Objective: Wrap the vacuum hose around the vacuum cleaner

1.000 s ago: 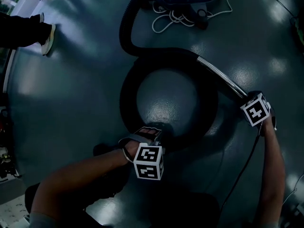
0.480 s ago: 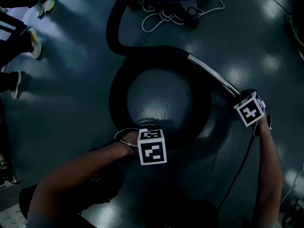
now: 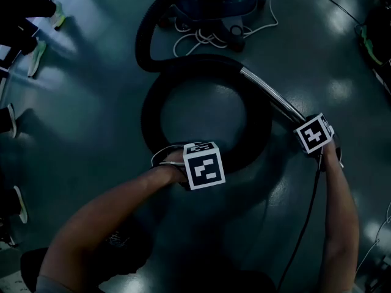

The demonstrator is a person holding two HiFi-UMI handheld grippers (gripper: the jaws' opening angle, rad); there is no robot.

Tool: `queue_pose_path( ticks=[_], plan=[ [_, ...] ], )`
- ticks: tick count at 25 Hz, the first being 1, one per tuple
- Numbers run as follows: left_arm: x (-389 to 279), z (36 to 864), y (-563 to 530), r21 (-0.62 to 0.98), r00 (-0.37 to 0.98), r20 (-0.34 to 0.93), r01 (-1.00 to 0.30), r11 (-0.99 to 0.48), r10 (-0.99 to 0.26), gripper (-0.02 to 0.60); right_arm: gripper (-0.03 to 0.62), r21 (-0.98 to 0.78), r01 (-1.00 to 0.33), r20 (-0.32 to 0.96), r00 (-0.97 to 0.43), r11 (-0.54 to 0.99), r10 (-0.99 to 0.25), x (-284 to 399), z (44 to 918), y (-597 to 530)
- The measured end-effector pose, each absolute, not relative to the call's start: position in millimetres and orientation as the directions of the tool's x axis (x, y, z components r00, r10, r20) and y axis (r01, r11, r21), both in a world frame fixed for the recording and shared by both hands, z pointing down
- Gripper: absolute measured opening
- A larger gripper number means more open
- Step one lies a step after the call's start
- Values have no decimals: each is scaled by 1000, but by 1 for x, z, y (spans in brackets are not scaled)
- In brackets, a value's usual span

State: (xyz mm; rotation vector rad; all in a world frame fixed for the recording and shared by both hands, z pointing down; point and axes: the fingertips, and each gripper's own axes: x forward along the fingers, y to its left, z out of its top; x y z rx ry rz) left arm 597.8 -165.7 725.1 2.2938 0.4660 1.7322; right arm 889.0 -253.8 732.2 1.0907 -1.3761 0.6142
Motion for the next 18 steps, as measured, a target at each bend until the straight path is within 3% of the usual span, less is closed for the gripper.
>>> queue_pose_path(
  ticks=[4, 10, 14, 16, 18],
  plan=[
    [618, 724, -196, 339, 288, 892, 83, -937, 348, 202, 189, 272, -891, 954, 201, 364, -221, 901, 734, -264],
    [613, 720, -184, 303, 273, 899, 174, -937, 342, 204, 198, 395, -855, 882, 251, 335, -399, 907, 725, -281],
    [601, 705, -178, 292, 250, 901, 252, -923, 353, 211, 297, 393, -863, 867, 233, 317, -440, 905, 717, -277],
    [594, 694, -181, 312, 251, 892, 257, -915, 375, 267, 317, 370, -861, 877, 199, 349, -437, 899, 712, -268],
    [589, 682, -190, 318, 263, 887, 249, -915, 380, 270, 319, 352, -858, 885, 175, 373, -432, 891, 703, -257]
  ],
)
